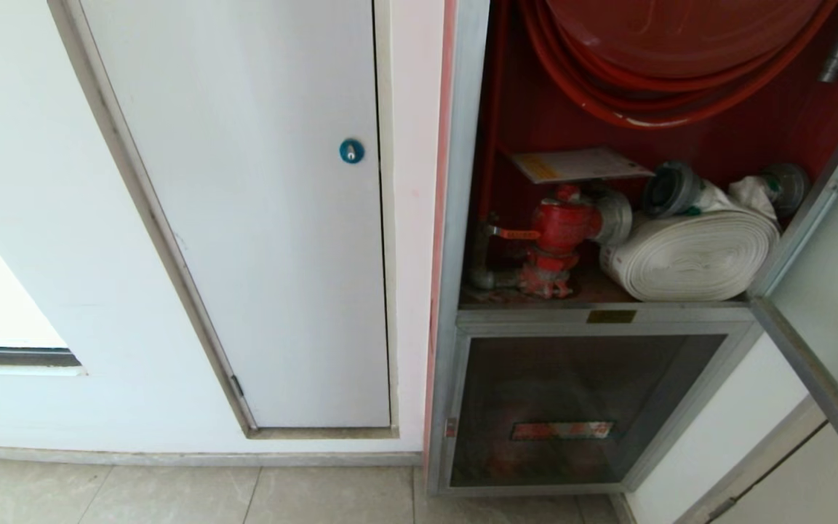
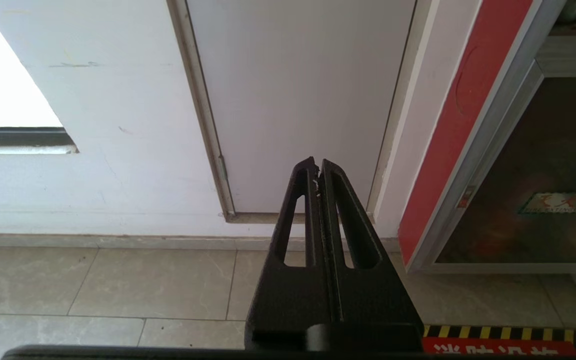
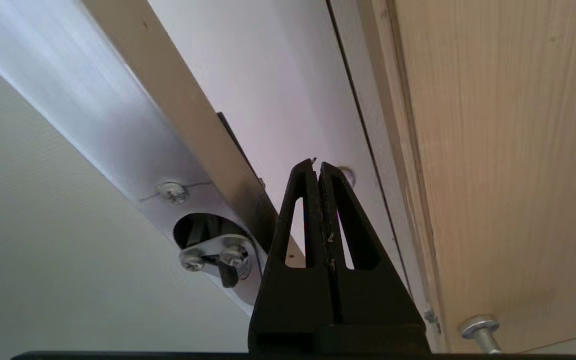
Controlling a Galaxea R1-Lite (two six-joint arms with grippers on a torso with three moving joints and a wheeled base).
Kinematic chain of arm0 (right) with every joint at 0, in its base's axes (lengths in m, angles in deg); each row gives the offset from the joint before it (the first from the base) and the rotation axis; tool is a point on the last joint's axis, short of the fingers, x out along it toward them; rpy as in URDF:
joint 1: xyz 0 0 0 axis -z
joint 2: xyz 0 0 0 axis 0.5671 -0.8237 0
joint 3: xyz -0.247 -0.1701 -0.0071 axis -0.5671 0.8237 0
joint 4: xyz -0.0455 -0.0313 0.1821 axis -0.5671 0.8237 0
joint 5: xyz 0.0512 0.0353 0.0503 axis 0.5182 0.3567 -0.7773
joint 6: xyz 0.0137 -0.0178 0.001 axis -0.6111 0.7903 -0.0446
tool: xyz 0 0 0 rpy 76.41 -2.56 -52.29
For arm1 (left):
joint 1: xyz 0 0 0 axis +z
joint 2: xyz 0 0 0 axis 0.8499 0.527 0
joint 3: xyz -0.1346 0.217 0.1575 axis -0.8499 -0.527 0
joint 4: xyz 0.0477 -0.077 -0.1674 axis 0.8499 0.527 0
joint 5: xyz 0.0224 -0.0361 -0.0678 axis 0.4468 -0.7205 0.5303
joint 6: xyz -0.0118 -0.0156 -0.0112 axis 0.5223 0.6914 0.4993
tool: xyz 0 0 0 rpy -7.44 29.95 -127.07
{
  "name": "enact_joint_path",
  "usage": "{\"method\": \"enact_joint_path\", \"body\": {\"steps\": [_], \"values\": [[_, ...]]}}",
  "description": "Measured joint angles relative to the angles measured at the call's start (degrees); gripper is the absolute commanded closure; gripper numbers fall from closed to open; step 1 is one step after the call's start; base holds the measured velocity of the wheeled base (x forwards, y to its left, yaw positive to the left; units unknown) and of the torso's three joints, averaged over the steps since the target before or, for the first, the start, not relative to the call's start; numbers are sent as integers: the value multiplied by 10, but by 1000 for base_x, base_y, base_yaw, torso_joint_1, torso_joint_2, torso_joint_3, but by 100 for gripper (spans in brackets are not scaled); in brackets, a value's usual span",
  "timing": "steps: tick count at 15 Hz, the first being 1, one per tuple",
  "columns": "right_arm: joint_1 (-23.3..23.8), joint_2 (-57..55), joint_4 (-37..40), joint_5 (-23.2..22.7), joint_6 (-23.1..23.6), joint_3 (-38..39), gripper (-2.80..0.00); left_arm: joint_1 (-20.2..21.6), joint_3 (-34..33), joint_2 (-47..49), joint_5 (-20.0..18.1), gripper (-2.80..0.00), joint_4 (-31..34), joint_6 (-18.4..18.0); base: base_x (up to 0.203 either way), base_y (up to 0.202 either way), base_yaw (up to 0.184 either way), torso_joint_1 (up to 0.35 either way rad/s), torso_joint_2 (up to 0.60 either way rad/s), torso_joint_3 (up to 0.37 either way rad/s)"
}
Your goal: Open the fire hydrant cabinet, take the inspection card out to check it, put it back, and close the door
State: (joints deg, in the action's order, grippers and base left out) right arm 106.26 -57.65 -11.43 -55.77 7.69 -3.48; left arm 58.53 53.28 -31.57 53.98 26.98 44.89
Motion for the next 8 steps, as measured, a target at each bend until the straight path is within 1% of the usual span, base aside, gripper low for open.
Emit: {"method": "enact_joint_path", "body": {"steps": [2, 4, 8], "values": [[1, -3, 5, -34, 0, 3, 0, 0, 0, 0, 0, 0, 0, 0, 0, 0, 0, 0, 0, 0], [1, -4, 28, -74, 0, 6, 0, 0, 0, 0, 0, 0, 0, 0, 0, 0, 0, 0, 0, 0], [0, -2, 47, -115, 1, 9, 0, 0, 0, 0, 0, 0, 0, 0, 0, 0, 0, 0, 0, 0]]}}
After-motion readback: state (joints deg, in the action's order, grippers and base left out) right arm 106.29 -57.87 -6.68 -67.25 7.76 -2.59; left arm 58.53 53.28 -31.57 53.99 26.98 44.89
